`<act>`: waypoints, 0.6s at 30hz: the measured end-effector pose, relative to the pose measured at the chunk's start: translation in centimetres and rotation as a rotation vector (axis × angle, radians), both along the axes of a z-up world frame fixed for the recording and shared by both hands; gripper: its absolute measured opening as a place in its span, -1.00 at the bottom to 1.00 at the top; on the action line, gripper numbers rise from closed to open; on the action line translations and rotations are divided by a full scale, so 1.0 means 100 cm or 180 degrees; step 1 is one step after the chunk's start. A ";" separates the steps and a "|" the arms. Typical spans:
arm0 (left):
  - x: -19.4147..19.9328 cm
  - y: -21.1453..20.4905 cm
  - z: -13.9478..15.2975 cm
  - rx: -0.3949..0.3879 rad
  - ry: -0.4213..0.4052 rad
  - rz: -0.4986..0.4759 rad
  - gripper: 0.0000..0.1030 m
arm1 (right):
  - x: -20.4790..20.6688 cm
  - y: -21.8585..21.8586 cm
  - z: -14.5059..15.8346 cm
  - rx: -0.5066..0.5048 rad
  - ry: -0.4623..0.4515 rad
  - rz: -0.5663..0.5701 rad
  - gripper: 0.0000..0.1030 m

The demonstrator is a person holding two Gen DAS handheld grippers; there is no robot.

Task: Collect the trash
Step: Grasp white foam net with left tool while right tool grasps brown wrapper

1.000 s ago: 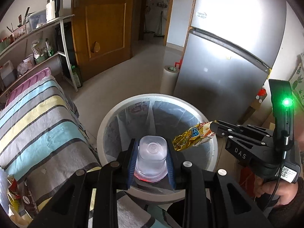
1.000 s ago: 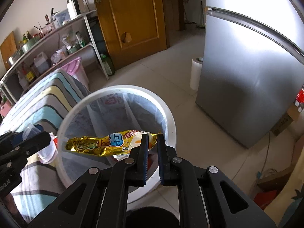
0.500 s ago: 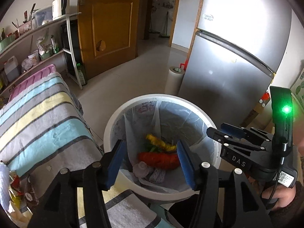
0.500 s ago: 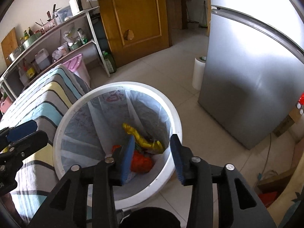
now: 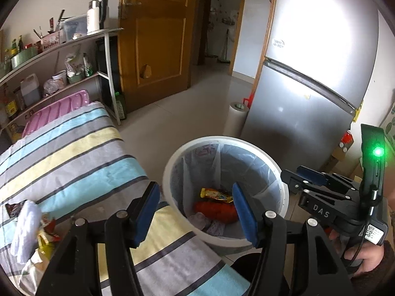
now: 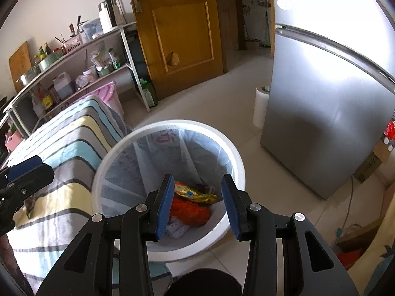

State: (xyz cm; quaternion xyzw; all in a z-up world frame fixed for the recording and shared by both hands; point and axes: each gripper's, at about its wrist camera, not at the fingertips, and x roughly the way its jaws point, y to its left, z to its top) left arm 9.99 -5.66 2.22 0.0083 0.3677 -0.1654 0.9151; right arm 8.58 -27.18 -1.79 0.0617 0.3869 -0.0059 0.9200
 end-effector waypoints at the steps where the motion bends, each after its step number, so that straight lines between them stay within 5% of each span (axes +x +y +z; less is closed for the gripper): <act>1: -0.002 0.003 0.002 -0.0005 -0.0020 0.0018 0.24 | -0.002 0.002 0.002 0.0001 -0.0020 0.0011 -0.20; 18: -0.044 0.092 0.019 0.0007 -0.0268 0.0520 0.28 | -0.024 0.079 0.031 0.0088 -0.0317 0.0543 -0.20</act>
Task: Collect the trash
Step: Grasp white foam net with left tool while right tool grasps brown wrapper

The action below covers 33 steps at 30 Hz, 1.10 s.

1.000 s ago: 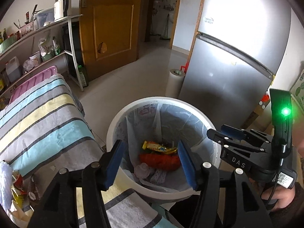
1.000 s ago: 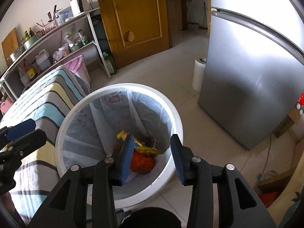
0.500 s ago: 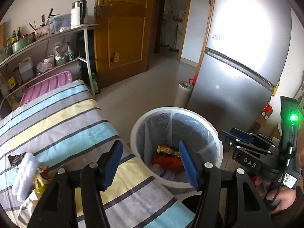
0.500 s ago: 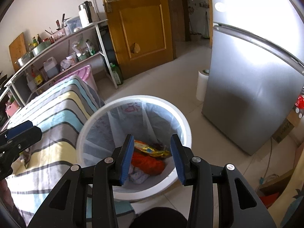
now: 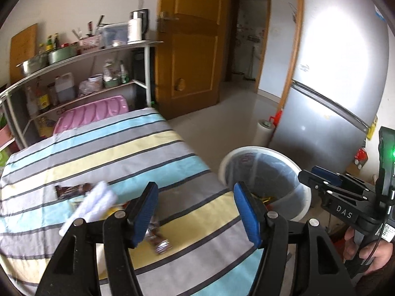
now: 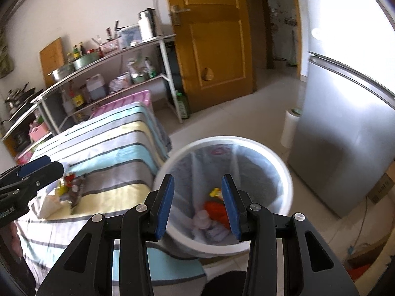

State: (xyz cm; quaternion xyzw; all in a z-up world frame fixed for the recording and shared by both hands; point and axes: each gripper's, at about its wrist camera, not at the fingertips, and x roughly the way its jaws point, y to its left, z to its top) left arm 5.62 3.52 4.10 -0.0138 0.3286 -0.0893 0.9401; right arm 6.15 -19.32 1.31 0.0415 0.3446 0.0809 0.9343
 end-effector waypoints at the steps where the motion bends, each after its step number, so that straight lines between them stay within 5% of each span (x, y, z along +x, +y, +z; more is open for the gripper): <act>1: -0.003 0.008 0.000 -0.0008 -0.0013 0.0039 0.28 | 0.000 0.006 0.001 0.0005 -0.0010 0.0046 -0.20; 16: -0.028 0.122 -0.013 -0.0174 0.0027 0.0689 0.41 | 0.003 0.096 -0.010 0.0073 0.0026 0.0767 -0.03; 29: -0.024 0.160 -0.040 -0.0205 0.0281 0.0716 0.45 | 0.022 0.169 -0.035 0.0013 0.0315 0.1181 0.01; 33: -0.014 0.157 -0.044 -0.0212 0.0347 0.0521 0.46 | 0.030 0.192 -0.045 -0.0079 0.0415 0.1298 0.01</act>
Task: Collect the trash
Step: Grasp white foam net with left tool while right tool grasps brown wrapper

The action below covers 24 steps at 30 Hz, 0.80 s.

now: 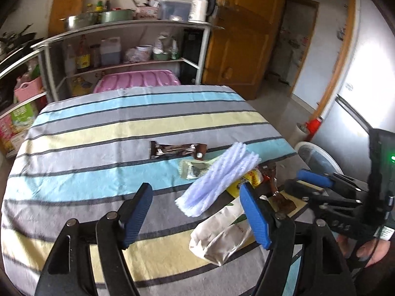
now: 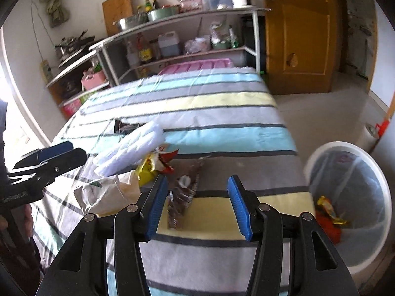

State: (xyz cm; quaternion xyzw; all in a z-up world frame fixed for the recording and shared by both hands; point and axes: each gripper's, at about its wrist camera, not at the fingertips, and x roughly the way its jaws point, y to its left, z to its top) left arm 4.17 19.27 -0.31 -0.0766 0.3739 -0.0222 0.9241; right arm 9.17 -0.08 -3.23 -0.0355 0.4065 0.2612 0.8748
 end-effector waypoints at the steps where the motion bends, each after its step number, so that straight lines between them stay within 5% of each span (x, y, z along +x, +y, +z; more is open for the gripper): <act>1: 0.003 0.000 -0.001 0.0010 0.0025 -0.0031 0.46 | 0.002 0.003 -0.002 -0.0025 0.0013 0.0015 0.01; 18: 0.037 -0.017 -0.021 0.0279 0.0282 -0.0298 0.46 | 0.023 0.007 -0.018 -0.0307 0.0138 -0.0141 0.00; 24: 0.042 -0.019 -0.026 0.0283 0.0331 -0.0343 0.46 | 0.026 0.004 -0.017 -0.0316 0.0117 -0.0207 -0.37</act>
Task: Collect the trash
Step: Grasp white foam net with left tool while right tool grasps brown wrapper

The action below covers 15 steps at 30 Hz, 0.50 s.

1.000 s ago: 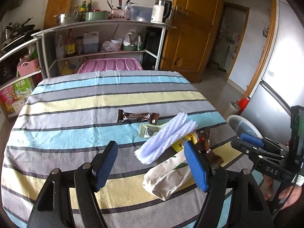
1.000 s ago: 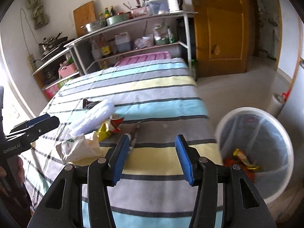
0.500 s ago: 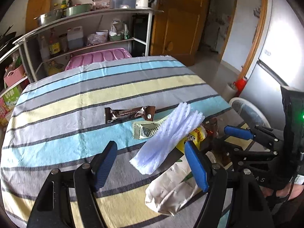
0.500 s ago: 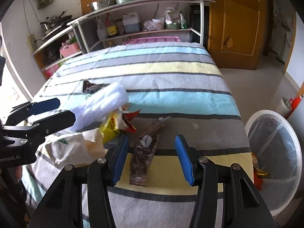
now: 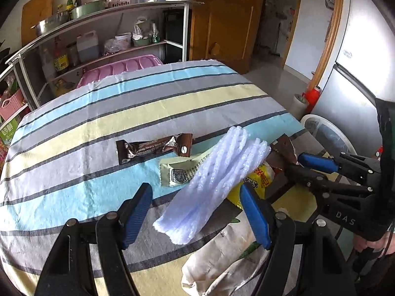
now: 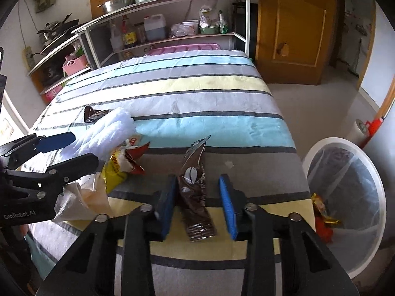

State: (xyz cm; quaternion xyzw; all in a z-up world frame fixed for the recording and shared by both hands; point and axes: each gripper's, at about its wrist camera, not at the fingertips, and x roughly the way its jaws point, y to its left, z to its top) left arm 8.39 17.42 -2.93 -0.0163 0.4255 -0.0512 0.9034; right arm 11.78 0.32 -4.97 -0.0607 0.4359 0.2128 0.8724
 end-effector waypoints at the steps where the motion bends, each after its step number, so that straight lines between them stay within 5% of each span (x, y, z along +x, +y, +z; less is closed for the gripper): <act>1: 0.000 0.000 0.000 -0.0005 -0.0012 -0.0009 0.46 | -0.001 -0.001 0.000 0.0009 0.0000 -0.0003 -0.41; 3: 0.000 -0.001 0.001 -0.0017 -0.0023 -0.0030 0.45 | 0.000 -0.002 0.000 0.0036 0.0007 -0.0006 -0.45; 15: -0.002 -0.007 0.003 -0.0019 0.0025 -0.0095 -0.32 | -0.003 -0.007 0.001 0.0118 0.0014 -0.0020 -0.53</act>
